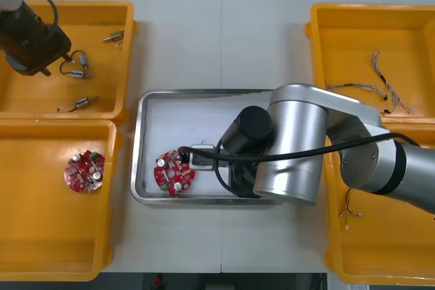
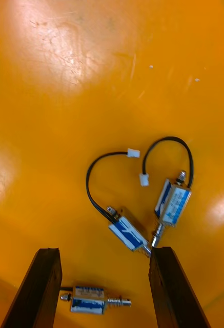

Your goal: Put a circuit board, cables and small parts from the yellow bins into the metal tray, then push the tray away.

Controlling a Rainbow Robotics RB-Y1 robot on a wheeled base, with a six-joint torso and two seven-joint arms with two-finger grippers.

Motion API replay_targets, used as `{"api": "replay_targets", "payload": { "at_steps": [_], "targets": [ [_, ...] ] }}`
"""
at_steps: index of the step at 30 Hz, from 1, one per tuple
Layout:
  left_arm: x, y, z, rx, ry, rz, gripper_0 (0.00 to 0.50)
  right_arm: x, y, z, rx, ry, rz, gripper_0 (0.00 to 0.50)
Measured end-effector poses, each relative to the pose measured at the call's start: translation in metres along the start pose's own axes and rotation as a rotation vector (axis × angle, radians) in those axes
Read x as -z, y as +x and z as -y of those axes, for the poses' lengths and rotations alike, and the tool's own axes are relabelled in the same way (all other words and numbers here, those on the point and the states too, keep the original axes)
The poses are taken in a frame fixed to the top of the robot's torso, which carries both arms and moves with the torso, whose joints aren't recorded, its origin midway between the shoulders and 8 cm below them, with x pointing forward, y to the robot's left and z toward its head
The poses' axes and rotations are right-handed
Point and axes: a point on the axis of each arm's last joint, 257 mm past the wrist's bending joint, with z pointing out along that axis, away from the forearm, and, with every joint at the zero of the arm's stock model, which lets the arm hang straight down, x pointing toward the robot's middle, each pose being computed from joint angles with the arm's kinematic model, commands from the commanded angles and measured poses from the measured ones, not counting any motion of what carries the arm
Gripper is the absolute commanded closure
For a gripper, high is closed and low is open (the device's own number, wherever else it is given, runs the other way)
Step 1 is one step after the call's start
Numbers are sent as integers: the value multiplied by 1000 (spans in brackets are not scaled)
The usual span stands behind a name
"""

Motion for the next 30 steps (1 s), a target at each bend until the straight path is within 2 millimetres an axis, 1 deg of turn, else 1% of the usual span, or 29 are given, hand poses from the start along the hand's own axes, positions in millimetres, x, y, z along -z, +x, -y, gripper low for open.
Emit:
{"api": "replay_targets", "payload": {
  "at_steps": [3,8,10,11,12,13,14,15,26,30],
  "targets": [
    [-8,-3,-3,18,5,9,0,-13,2,-9,13,-14,-7,500],
    [-19,-4,0,9,13,30,0,-25,4,-9,8,-17,-7,500],
    [-22,-2,1,-1,8,32,0,-27,5,-9,14,-12,-10,463],
    [-24,0,1,-6,4,31,0,-28,6,-8,22,-7,-12,404],
    [-25,1,1,-10,1,30,0,-29,6,-8,28,-4,-14,267],
    [-26,2,1,-13,-2,29,0,-29,7,-8,33,-1,-16,172],
    [-26,3,1,-15,-4,28,0,-29,7,-8,34,0,-17,45],
    [-27,4,1,-17,-5,26,0,-29,7,-8,35,2,-18,0],
    [-45,8,4,-9,9,43,0,-29,7,-4,34,14,-18,0],
    [-52,13,5,6,5,46,0,-23,9,6,12,25,-25,0]
  ]
}}
